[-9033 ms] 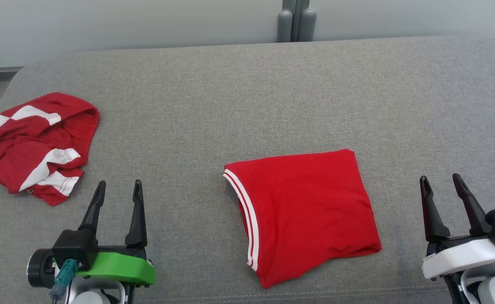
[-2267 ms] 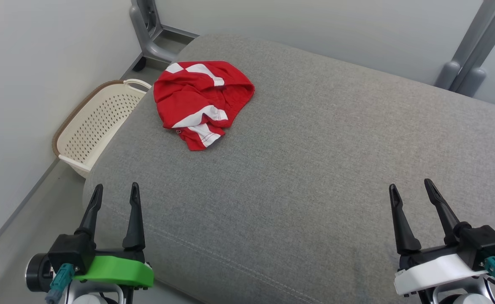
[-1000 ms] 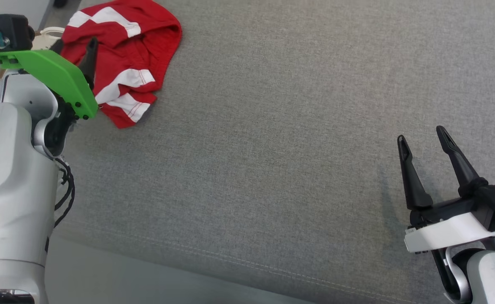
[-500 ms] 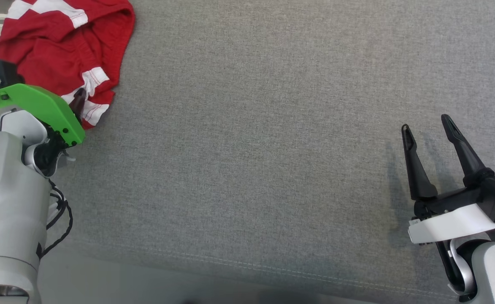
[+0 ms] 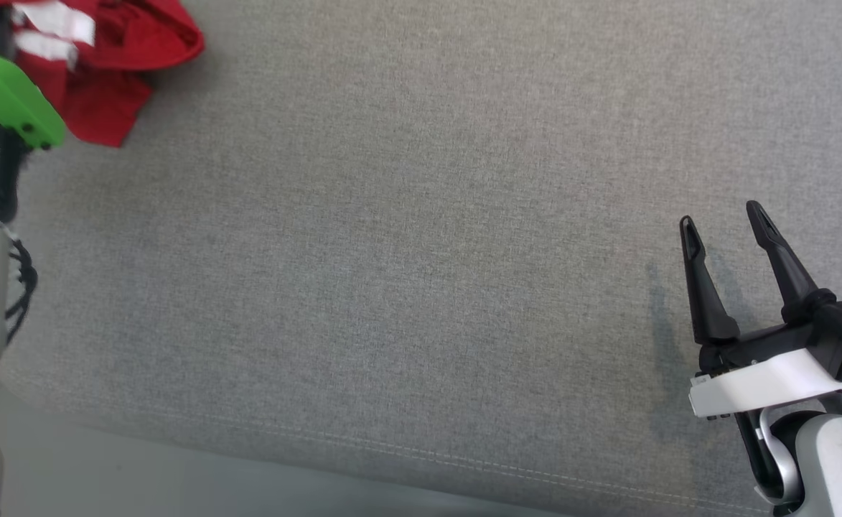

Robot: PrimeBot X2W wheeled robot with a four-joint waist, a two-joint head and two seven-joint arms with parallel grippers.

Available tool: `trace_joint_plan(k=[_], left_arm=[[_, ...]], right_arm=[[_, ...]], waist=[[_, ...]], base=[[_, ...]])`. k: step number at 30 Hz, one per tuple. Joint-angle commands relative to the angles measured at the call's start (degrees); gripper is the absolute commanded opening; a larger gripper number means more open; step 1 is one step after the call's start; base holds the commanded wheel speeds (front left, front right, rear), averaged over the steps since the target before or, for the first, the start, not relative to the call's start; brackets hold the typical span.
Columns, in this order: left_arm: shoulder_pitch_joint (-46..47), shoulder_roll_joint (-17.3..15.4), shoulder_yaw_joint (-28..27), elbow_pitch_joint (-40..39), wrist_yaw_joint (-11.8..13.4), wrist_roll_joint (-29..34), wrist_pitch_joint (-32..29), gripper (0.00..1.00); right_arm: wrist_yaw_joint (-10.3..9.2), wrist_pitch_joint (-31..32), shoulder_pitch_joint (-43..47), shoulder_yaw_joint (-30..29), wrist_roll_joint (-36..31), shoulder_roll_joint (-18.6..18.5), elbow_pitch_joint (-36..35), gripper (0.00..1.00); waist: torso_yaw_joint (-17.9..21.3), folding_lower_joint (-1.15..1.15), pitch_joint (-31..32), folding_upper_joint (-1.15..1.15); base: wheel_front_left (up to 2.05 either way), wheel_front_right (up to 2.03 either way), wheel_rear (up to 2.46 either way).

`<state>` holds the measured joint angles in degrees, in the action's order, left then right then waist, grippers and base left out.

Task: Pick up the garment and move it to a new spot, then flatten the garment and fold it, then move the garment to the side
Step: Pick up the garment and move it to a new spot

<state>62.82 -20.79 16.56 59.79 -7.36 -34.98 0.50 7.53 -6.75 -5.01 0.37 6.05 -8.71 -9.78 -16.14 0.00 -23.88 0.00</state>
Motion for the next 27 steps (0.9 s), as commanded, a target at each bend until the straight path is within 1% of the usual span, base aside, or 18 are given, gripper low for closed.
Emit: trace_joint_plan(k=[1,6,9,10,12,13,17,21,22,25,27], left_arm=[[1.9,-1.1,0.3,-1.3,0.4,1.3,2.4,0.00],[3.0,-2.3,1.6,-6.3,1.5,3.4,6.3,0.00],[0.9,-2.2,2.5,-10.9,1.9,4.3,7.3,0.00],[0.9,-2.2,2.5,-10.9,1.9,4.3,7.3,0.00],[-1.2,-2.2,3.1,-14.8,2.4,4.7,7.1,0.00],[-3.6,-2.3,3.4,-19.5,3.3,4.7,6.8,0.00],[-10.2,-2.6,3.4,-30.8,5.9,3.8,4.9,0.00],[-17.6,-3.3,4.4,-43.0,9.0,3.8,1.7,0.00],[-19.2,-3.1,4.9,-45.7,9.6,3.8,0.8,0.00],[-23.0,-2.5,6.4,-52.4,11.5,3.9,-1.8,0.00],[-24.5,-1.6,7.9,-55.5,12.1,4.1,-3.0,0.00]], right_arm=[[-0.09,-0.7,0.4,0.0,0.4,0.5,0.6,1.00],[-0.09,-2.2,1.3,0.1,0.9,2.0,2.2,1.00],[-0.09,-3.0,1.9,0.0,1.1,2.8,3.0,1.00],[-0.09,-3.0,1.9,0.0,1.1,2.8,3.0,1.00],[-0.09,-3.4,2.5,0.2,1.1,3.4,3.5,1.00],[-0.09,-3.8,2.6,0.4,1.3,3.8,3.8,1.00],[-0.09,-4.5,2.9,0.6,1.4,4.6,4.3,1.00],[-0.09,-5.2,2.9,0.2,2.0,5.1,4.8,1.00],[-0.09,-5.5,3.0,-0.3,2.1,5.2,4.9,1.00],[-0.09,-6.0,3.2,-0.8,2.6,5.4,5.4,1.00],[-0.09,-6.4,3.0,-1.1,2.8,5.6,5.6,1.00]], waist=[[-0.1,0.00,2.8,0.00],[1.5,0.00,6.7,0.00],[3.2,0.00,8.8,0.00],[3.2,0.00,8.8,0.00],[4.8,0.00,10.0,0.00],[6.7,0.00,10.8,0.00],[11.0,0.00,11.5,0.00],[15.9,0.00,11.4,0.00],[16.9,0.00,11.3,0.00],[20.0,0.00,10.5,0.00],[21.9,0.00,9.9,0.00]], base=[[0.00,0.00,0.00],[0.00,0.00,0.00],[0.00,0.00,0.00],[0.00,0.00,0.00],[0.00,0.00,0.00],[0.00,0.00,0.00],[0.00,0.00,0.00],[0.00,0.00,0.00],[0.00,0.00,0.00],[0.00,0.00,0.00],[0.00,0.00,0.00]])
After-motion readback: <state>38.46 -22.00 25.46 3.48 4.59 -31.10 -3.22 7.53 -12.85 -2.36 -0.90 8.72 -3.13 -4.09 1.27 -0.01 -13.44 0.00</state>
